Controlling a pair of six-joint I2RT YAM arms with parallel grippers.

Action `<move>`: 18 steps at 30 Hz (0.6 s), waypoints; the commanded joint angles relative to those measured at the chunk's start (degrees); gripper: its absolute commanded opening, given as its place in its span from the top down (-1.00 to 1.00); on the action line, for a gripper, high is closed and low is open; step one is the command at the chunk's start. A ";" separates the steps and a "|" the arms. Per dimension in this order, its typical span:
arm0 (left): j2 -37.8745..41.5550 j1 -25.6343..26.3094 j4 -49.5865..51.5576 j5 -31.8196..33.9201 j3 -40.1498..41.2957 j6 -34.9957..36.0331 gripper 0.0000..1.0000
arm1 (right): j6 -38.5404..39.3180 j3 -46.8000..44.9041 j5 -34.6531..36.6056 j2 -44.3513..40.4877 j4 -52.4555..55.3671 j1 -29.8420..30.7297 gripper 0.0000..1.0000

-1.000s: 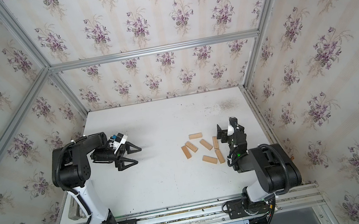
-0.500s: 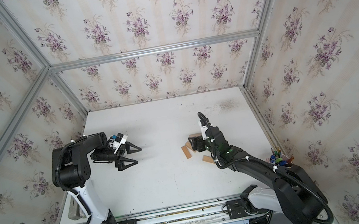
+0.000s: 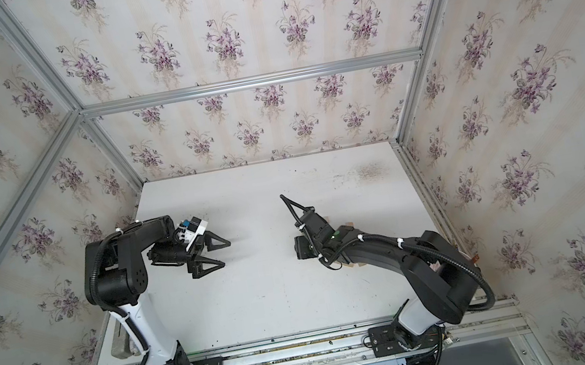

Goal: Assemble the number 8 with building blocks
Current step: Adjust the building block at the center of the board.

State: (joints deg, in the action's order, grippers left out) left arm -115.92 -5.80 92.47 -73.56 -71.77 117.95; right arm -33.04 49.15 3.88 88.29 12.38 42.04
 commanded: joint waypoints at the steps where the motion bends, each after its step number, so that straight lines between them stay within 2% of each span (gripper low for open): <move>1: 0.10 -0.01 9.78 -0.30 -0.17 21.90 -0.99 | -0.17 2.94 1.79 2.96 4.96 0.06 -0.24; 5: 0.08 -0.01 9.81 -0.27 -0.13 21.87 -0.99 | 1.46 5.60 -0.54 6.89 6.17 0.06 -0.20; 11: 0.13 -0.04 9.75 -0.27 -0.15 21.97 -0.99 | 4.49 8.27 1.10 11.43 8.61 0.06 -0.21; 18: 0.14 -0.02 9.80 -0.27 -0.19 21.96 -0.99 | 5.09 9.98 1.63 15.60 8.88 0.10 -0.06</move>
State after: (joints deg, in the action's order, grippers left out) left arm -115.92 -5.80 92.47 -73.56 -71.77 117.95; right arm -28.12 58.72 4.93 102.52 19.42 42.11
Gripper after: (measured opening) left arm 0.996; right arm 0.544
